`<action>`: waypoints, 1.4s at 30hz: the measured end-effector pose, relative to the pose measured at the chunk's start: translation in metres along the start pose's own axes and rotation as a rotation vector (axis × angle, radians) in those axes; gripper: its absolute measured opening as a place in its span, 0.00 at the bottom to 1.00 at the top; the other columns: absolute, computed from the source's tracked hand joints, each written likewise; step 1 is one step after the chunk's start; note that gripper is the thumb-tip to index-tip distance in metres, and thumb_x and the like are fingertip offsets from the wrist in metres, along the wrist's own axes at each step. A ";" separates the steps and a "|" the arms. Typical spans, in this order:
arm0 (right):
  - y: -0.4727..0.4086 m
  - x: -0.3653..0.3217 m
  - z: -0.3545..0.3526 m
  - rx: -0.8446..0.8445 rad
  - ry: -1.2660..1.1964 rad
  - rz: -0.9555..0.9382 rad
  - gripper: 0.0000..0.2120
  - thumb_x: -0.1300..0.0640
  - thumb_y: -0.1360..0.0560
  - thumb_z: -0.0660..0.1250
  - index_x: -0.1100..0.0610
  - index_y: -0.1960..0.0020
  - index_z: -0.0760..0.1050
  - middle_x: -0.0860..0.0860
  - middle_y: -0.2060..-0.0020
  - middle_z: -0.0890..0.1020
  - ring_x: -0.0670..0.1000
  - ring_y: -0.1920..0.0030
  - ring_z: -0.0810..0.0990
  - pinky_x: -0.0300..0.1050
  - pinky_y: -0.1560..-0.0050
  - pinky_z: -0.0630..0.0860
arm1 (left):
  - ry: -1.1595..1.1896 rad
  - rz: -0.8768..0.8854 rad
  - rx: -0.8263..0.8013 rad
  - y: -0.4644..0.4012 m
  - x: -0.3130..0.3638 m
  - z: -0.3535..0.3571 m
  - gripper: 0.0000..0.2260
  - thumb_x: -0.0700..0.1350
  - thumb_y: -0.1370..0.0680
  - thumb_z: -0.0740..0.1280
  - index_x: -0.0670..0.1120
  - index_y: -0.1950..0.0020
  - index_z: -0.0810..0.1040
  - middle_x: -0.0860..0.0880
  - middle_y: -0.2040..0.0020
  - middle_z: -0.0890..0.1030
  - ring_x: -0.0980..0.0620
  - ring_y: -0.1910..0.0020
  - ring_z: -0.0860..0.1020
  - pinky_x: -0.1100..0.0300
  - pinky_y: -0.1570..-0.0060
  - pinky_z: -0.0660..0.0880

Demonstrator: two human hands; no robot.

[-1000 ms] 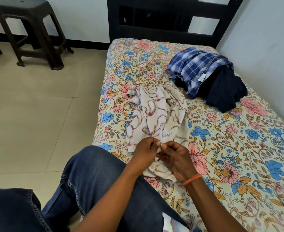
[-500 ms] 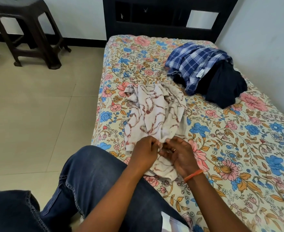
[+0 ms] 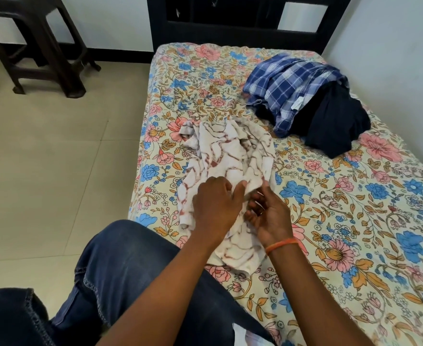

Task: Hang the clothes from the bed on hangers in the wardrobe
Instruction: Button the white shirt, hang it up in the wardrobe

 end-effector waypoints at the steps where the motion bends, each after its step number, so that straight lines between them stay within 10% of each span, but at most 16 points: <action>1: -0.001 -0.002 0.003 0.004 -0.008 0.019 0.13 0.46 0.28 0.73 0.55 0.59 0.78 0.49 0.71 0.76 0.47 0.73 0.72 0.40 0.72 0.71 | -0.016 0.034 -0.016 -0.005 0.004 0.004 0.18 0.64 0.24 0.61 0.50 0.59 0.77 0.53 0.61 0.77 0.50 0.58 0.76 0.52 0.58 0.74; 7: -0.018 -0.004 -0.001 0.114 0.042 0.081 0.15 0.60 0.26 0.72 0.66 0.42 0.80 0.63 0.51 0.84 0.58 0.60 0.84 0.57 0.54 0.80 | 0.030 0.075 -0.076 -0.008 0.004 0.019 0.10 0.52 0.26 0.70 0.48 0.50 0.79 0.50 0.53 0.79 0.49 0.52 0.76 0.51 0.53 0.74; 10: -0.019 -0.007 -0.004 0.120 0.076 -0.008 0.02 0.63 0.24 0.71 0.62 0.52 0.81 0.60 0.56 0.86 0.56 0.63 0.85 0.54 0.60 0.82 | 0.112 -0.074 -0.032 -0.015 -0.009 0.013 0.03 0.45 0.25 0.69 0.46 0.55 0.80 0.51 0.58 0.79 0.50 0.56 0.77 0.55 0.59 0.73; 15: -0.012 -0.007 -0.010 0.132 0.149 -0.124 0.09 0.62 0.21 0.67 0.60 0.60 0.77 0.56 0.65 0.79 0.51 0.69 0.78 0.42 0.70 0.78 | 0.426 -0.388 -0.170 -0.025 -0.034 0.012 0.11 0.38 0.22 0.67 0.40 0.65 0.77 0.51 0.73 0.73 0.55 0.74 0.71 0.63 0.69 0.66; 22: 0.002 0.005 -0.005 0.106 0.109 -0.108 0.05 0.65 0.23 0.69 0.63 0.58 0.79 0.57 0.66 0.77 0.52 0.69 0.74 0.42 0.68 0.78 | 1.110 -0.766 -0.311 -0.001 -0.058 0.022 0.07 0.38 0.18 0.63 0.42 0.54 0.78 0.42 0.58 0.78 0.50 0.66 0.73 0.58 0.65 0.71; 30: 0.010 0.016 -0.003 0.184 0.040 0.009 0.06 0.63 0.27 0.74 0.61 0.58 0.76 0.53 0.73 0.76 0.50 0.72 0.75 0.40 0.73 0.77 | 0.319 -0.135 -0.105 0.004 -0.036 -0.002 0.16 0.33 0.23 0.62 0.53 0.44 0.75 0.55 0.48 0.75 0.62 0.55 0.72 0.72 0.60 0.64; 35: 0.006 0.013 -0.008 0.198 0.069 -0.020 0.04 0.67 0.26 0.71 0.62 0.55 0.77 0.53 0.73 0.75 0.49 0.75 0.74 0.39 0.74 0.76 | 0.135 -0.091 -0.168 0.005 -0.031 0.001 0.23 0.36 0.23 0.62 0.51 0.29 0.72 0.48 0.39 0.68 0.54 0.48 0.70 0.62 0.55 0.67; 42: 0.004 0.006 -0.009 0.195 0.300 -0.191 0.03 0.64 0.23 0.69 0.62 0.56 0.78 0.52 0.73 0.74 0.48 0.76 0.74 0.41 0.71 0.76 | -0.156 0.048 -0.047 -0.006 -0.017 0.001 0.10 0.45 0.19 0.61 0.45 0.45 0.81 0.46 0.46 0.72 0.45 0.49 0.72 0.52 0.59 0.73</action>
Point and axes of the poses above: each hand's wrist, its own y-axis away from the middle knuckle, its own z-axis out of the palm, x = y × z, the point moved 6 cm from there along -y, towards the middle knuckle
